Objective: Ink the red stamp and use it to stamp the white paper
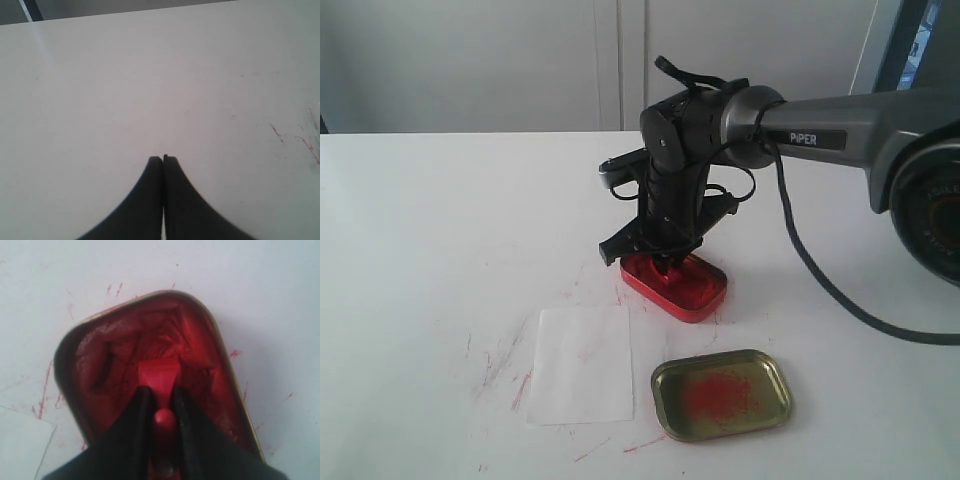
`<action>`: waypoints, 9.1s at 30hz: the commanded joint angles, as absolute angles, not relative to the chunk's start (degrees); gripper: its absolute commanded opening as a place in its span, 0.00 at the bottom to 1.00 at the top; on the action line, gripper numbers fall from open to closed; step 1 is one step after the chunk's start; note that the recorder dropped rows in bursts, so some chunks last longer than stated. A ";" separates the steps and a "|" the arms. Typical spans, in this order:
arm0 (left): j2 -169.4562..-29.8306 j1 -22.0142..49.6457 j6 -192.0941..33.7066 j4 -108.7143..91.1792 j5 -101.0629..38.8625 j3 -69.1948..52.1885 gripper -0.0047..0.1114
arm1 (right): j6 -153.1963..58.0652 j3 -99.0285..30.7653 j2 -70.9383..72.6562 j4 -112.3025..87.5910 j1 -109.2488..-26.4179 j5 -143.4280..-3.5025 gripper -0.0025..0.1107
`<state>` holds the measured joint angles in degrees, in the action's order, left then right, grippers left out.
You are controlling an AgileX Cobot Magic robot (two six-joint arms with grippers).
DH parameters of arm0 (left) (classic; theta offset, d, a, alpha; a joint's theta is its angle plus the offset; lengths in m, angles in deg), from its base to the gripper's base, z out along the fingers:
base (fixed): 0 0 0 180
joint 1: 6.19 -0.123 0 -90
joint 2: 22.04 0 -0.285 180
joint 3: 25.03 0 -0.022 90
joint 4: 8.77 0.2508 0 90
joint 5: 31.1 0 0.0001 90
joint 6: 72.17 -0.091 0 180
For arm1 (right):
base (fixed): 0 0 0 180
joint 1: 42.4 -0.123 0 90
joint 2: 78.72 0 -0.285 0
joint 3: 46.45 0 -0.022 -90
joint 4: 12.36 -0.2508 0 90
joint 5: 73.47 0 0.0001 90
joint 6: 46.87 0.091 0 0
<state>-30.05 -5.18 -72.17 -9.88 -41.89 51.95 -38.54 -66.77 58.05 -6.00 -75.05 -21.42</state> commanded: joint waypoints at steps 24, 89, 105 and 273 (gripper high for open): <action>-29.83 -7.72 -72.17 -10.30 -41.65 52.19 0.04 | -36.16 -64.76 56.30 -6.19 -74.86 -20.40 0.02; -29.83 -6.36 -72.17 -10.30 -41.65 52.19 0.04 | -33.68 -65.76 52.89 -0.04 -74.99 -17.55 0.02; -29.83 -6.36 -72.17 -10.30 -41.65 52.19 0.04 | -29.74 -65.87 52.54 -1.33 -75.30 -19.34 0.02; -29.83 -6.36 -72.17 -10.30 -41.65 52.19 0.04 | -40.80 -77.78 54.72 -11.72 -85.47 -3.50 0.02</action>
